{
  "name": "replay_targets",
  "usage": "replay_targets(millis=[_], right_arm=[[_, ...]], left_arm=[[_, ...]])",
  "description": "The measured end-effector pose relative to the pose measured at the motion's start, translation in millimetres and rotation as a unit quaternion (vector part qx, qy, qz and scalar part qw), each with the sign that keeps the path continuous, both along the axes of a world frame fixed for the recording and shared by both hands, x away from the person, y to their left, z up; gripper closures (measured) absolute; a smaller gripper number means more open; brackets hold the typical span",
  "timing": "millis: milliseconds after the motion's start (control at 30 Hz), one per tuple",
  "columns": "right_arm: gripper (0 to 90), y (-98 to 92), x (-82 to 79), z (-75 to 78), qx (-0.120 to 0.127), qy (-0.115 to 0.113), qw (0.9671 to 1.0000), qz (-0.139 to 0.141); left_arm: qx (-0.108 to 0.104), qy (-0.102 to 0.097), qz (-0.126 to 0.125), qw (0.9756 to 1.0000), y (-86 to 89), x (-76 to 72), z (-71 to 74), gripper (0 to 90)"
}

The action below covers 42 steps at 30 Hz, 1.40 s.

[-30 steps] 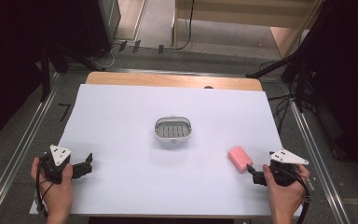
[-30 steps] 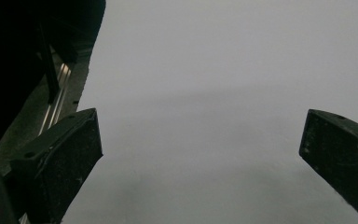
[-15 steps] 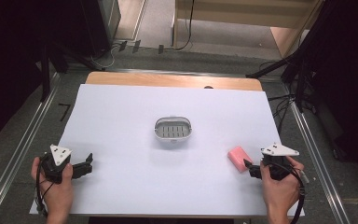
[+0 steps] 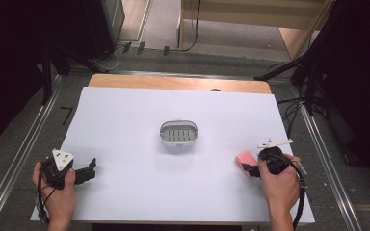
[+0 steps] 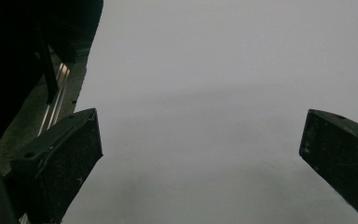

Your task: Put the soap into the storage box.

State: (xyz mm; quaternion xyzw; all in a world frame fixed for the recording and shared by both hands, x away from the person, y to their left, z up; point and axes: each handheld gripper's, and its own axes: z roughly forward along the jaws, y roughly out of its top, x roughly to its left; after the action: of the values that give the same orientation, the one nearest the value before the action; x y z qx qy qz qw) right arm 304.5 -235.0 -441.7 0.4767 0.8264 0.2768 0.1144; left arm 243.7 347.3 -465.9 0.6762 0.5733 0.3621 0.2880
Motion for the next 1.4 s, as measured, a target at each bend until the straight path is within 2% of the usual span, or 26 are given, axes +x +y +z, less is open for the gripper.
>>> replay_targets(millis=[133, 300, 467, 500, 1100, 1300, 1400], right_arm=[[32.7, 3.1, 3.3, -1.1, -0.004, 0.01, 0.9999, -0.003], [34.6, 9.6, 9.4, -2.5, -0.013, 0.035, 0.9993, -0.008], [35.7, 11.9, 11.3, -3.2, -0.022, 0.042, 0.9989, -0.009], [38.4, 11.4, 12.5, -4.0, -0.023, 0.046, 0.9987, -0.008], [38.0, 15.8, 19.8, -15.1, -0.025, 0.076, 0.9968, -0.003], [38.7, 14.0, 20.3, -14.8, -0.016, 0.068, 0.9973, 0.022], [38.8, 16.3, 19.7, -11.7, -0.005, 0.055, 0.9971, 0.052]], left_arm=[[-0.001, 0.0, 0.0, 1.0, 0.1, 0.1, 0.0, 0.0], [-0.001, 0.001, 0.0, 1.0, 0.2, 0.2, 0.0, 0.0], [-0.001, 0.0, 0.0, 1.0, 0.1, 0.1, 0.0, 0.0], [-0.001, 0.001, -0.001, 1.0, 0.1, 0.2, 0.0, 0.0], [0.0, 0.001, -0.002, 1.0, -0.1, 0.2, -0.2, 0.0], [0.0, 0.001, -0.002, 1.0, -0.1, 0.3, -0.2, 0.0], [0.002, 0.003, -0.002, 1.0, -0.4, 0.3, -0.1, 0.0]])
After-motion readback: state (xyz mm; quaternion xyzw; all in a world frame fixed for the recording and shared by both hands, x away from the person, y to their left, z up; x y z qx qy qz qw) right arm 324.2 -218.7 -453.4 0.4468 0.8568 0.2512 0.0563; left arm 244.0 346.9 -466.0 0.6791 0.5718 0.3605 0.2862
